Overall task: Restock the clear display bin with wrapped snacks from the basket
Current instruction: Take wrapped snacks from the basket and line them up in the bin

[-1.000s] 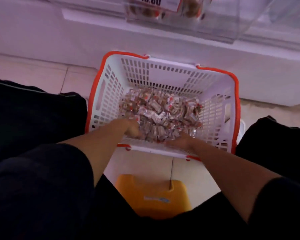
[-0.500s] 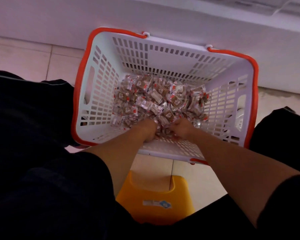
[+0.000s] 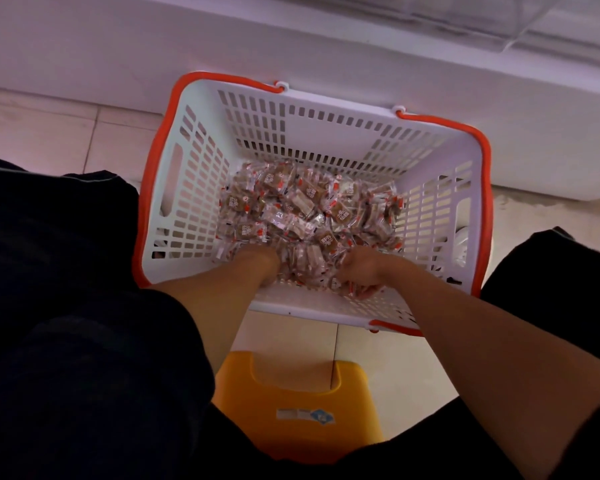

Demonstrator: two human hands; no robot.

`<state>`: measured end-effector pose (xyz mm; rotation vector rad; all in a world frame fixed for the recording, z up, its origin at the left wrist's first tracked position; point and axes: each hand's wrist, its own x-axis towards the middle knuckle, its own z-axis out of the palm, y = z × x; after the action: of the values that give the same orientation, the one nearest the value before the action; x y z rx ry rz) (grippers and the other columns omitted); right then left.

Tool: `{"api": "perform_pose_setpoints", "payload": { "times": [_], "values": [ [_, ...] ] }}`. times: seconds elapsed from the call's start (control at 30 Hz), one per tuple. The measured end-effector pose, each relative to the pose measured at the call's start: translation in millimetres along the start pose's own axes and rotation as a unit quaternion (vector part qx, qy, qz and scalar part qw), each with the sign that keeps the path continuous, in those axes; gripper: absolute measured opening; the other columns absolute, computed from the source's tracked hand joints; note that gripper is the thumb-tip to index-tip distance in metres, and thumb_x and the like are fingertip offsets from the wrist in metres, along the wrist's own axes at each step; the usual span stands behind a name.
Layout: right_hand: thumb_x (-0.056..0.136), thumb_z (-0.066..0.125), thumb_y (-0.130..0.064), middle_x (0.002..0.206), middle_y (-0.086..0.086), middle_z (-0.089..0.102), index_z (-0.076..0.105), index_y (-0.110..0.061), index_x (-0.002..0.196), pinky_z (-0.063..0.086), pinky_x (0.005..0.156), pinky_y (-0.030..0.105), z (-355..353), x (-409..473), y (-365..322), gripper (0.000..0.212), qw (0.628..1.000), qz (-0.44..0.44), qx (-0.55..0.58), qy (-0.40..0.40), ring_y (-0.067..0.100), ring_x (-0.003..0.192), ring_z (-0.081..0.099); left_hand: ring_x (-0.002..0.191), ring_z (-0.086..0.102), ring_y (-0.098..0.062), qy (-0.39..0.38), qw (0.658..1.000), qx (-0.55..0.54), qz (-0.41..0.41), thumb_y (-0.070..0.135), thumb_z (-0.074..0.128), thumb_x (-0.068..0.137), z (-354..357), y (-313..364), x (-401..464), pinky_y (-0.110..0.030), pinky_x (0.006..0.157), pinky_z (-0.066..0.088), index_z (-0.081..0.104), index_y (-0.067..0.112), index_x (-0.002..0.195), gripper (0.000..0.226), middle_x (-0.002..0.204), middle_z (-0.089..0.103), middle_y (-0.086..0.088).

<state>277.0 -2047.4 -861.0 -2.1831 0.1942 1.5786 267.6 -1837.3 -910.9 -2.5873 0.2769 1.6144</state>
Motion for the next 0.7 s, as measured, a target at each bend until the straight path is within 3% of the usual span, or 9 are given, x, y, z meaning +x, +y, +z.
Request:
{"api": "perform_pose_setpoints", "payload": {
  "times": [0.1, 0.2, 0.27, 0.33, 0.4, 0.47, 0.53, 0.6, 0.7],
  "values": [
    [0.092, 0.067, -0.019, 0.093, 0.014, 0.068, 0.07, -0.002, 0.107, 0.061, 0.075, 0.04, 2.3, -3.1, 3.5, 0.023, 0.999, -0.041, -0.011, -0.009, 0.026, 0.079, 0.066, 0.115, 0.062, -0.032, -0.029, 0.999, 0.024, 0.017, 0.006, 0.066, 0.088, -4.9, -3.9, 0.5, -0.041, 0.097, 0.052, 0.06, 0.002, 0.131, 0.043, 0.131, 0.061, -0.017],
    [0.088, 0.074, -0.02, 0.083, 0.005, 0.061, 0.07, -0.006, 0.109, 0.056, 0.062, 0.028, 6.3, -4.2, 7.2, 0.026, 0.998, -0.066, -0.01, -0.006, 0.015, 0.071, 0.058, 0.114, 0.061, -0.033, -0.035, 0.999, 0.024, 0.028, 0.005, 0.068, 0.088, -9.9, -5.3, -0.5, -0.04, 0.096, 0.052, 0.055, -0.002, 0.133, 0.048, 0.131, 0.06, -0.019],
    [0.088, 0.073, -0.017, 0.078, 0.009, 0.06, 0.069, 0.0, 0.108, 0.053, 0.06, 0.03, 7.3, -3.0, 7.9, 0.027, 0.997, -0.072, 0.002, 0.025, 0.017, 0.066, 0.056, 0.118, 0.059, -0.033, -0.042, 0.998, 0.029, 0.032, 0.004, 0.067, 0.089, -9.9, -6.1, -1.1, -0.039, 0.098, 0.051, 0.044, 0.0, 0.144, 0.06, 0.138, 0.055, -0.02],
    [0.087, 0.074, -0.016, 0.088, 0.014, 0.063, 0.07, 0.001, 0.108, 0.053, 0.061, 0.031, 7.5, -3.0, 8.0, 0.027, 0.995, -0.072, 0.032, 0.059, 0.02, 0.07, 0.058, 0.124, 0.055, -0.033, -0.05, 0.998, 0.021, 0.038, 0.003, 0.061, 0.093, -7.8, -6.5, -0.6, -0.04, 0.102, 0.048, 0.029, 0.004, 0.153, 0.069, 0.147, 0.047, -0.019],
    [0.085, 0.076, -0.013, 0.099, 0.012, 0.066, 0.069, -0.001, 0.115, 0.051, 0.058, 0.017, 7.4, -2.8, 7.7, 0.033, 0.991, -0.074, 0.054, 0.096, 0.019, 0.078, 0.059, 0.132, 0.048, -0.033, -0.067, 0.996, 0.031, 0.051, 0.007, 0.054, 0.099, -8.0, -7.8, -0.5, -0.04, 0.107, 0.043, 0.027, 0.007, 0.155, 0.063, 0.154, 0.039, -0.017],
    [0.085, 0.074, -0.006, 0.104, 0.012, 0.066, 0.067, 0.003, 0.118, 0.04, 0.048, 0.002, 6.2, -1.5, 7.6, 0.034, 0.986, -0.083, 0.067, 0.127, 0.011, 0.074, 0.055, 0.139, 0.041, -0.032, -0.089, 0.993, 0.048, 0.061, 0.015, 0.046, 0.104, -9.0, -9.9, -0.1, -0.043, 0.112, 0.037, 0.031, 0.01, 0.154, 0.053, 0.158, 0.034, -0.013],
    [0.086, 0.071, 0.0, 0.108, 0.02, 0.066, 0.066, 0.007, 0.119, 0.039, 0.046, 0.001, 5.0, -0.8, 7.5, 0.034, 0.984, -0.082, 0.092, 0.131, 0.005, 0.067, 0.051, 0.141, 0.038, -0.032, -0.114, 0.99, 0.056, 0.066, 0.023, 0.039, 0.107, -11.7, -12.7, -0.2, -0.047, 0.115, 0.034, 0.032, 0.013, 0.154, 0.049, 0.159, 0.032, -0.012],
    [0.086, 0.07, 0.0, 0.113, 0.022, 0.066, 0.065, 0.007, 0.12, 0.044, 0.054, 0.005, 4.3, -1.8, 8.0, 0.035, 0.984, -0.081, 0.09, 0.13, 0.009, 0.072, 0.054, 0.141, 0.037, -0.033, -0.13, 0.986, 0.069, 0.072, 0.026, 0.036, 0.108, -15.8, -15.0, -1.0, -0.048, 0.114, 0.035, 0.03, 0.013, 0.155, 0.05, 0.161, 0.029, -0.012],
    [0.085, 0.071, 0.001, 0.099, 0.013, 0.065, 0.064, 0.009, 0.12, 0.042, 0.054, 0.004, 4.6, -4.3, 8.1, 0.036, 0.985, -0.082, 0.09, 0.119, 0.009, 0.074, 0.053, 0.143, 0.035, -0.032, -0.116, 0.988, 0.074, 0.069, 0.029, 0.044, 0.105, -21.2, -16.9, -4.5, -0.046, 0.114, 0.036, 0.029, 0.016, 0.156, 0.054, 0.162, 0.028, -0.009]
  ]
}}
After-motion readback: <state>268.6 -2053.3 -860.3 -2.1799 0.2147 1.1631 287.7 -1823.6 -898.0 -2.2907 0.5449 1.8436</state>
